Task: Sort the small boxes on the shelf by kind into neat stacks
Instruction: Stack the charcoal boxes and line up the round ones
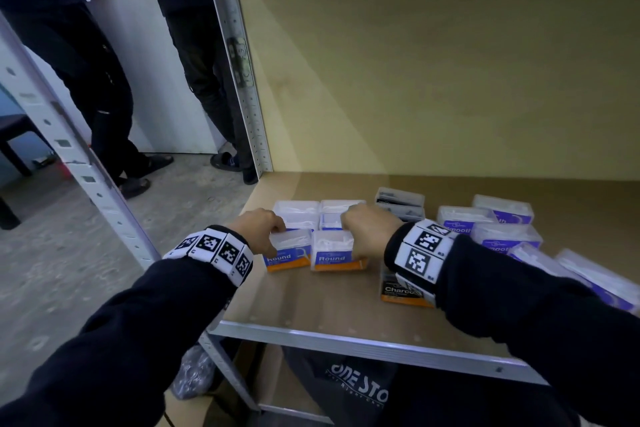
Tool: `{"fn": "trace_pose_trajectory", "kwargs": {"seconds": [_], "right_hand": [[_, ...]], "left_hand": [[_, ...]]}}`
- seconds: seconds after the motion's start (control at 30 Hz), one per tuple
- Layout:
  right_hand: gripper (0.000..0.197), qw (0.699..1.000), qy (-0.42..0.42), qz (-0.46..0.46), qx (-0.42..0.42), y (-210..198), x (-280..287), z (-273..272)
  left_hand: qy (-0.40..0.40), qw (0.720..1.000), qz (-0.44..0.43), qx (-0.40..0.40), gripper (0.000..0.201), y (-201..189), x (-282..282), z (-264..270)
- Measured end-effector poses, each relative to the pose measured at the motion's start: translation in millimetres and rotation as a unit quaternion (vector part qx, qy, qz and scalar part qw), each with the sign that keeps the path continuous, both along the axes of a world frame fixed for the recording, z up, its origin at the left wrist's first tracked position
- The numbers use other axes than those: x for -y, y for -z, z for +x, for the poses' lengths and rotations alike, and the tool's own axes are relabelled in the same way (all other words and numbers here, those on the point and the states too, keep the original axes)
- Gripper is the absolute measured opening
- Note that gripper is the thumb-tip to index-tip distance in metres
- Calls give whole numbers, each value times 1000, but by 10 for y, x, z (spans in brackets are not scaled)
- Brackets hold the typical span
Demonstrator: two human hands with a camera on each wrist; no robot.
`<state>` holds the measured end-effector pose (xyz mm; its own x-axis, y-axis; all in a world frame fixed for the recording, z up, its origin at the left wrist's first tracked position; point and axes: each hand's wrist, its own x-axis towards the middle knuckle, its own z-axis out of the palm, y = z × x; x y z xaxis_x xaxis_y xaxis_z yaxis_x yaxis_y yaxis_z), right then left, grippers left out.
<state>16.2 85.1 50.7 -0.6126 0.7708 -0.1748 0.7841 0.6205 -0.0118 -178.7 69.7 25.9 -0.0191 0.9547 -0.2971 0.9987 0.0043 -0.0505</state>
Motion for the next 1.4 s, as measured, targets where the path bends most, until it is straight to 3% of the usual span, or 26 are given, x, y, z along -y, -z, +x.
{"fn": "trace_pose_trajectory", "kwargs": {"seconds": [0.1, 0.37, 0.53, 0.6, 0.67, 0.73, 0.87, 1.0, 1.13, 1.2, 1.3, 1.4], "right_hand": [[42, 1000, 19, -4, 5, -28, -27, -49], [41, 997, 27, -2, 70, 4, -48, -153], [40, 998, 26, -2, 60, 71, -98, -209], [34, 998, 29, 6, 63, 106, -96, -209], [11, 997, 27, 7, 69, 116, -90, -207], [10, 997, 29, 1, 69, 104, -77, -216], [39, 995, 18, -22, 93, 161, -97, -259], [21, 993, -2, -29, 118, 192, -53, -281], [41, 994, 0, -27, 102, 178, -82, -246], [38, 995, 16, -22, 100, 134, -126, -214], [13, 989, 16, -41, 138, 17, -198, -274], [54, 980, 16, -44, 192, 103, -380, -372]], "left_hand": [[-6, 1000, 11, 4, 55, 11, -5, -12], [-1, 999, 24, 27, 52, 14, -13, -18], [-1, 999, 36, 34, 51, 51, -30, -17], [-2, 999, 42, 35, 51, 75, -34, -18], [-3, 998, 54, 44, 53, 95, -40, -9], [-1, 996, 70, 59, 59, 107, -46, 8], [6, 997, 63, 45, 64, 144, -73, 42], [12, 998, 55, 30, 59, 172, -89, 51], [5, 998, 54, 38, 59, 160, -85, 58], [1, 998, 53, 38, 65, 148, -81, 72], [4, 999, 41, 17, 85, 117, -123, 84], [-12, 1000, 4, -11, 104, 74, -161, 108]]}}
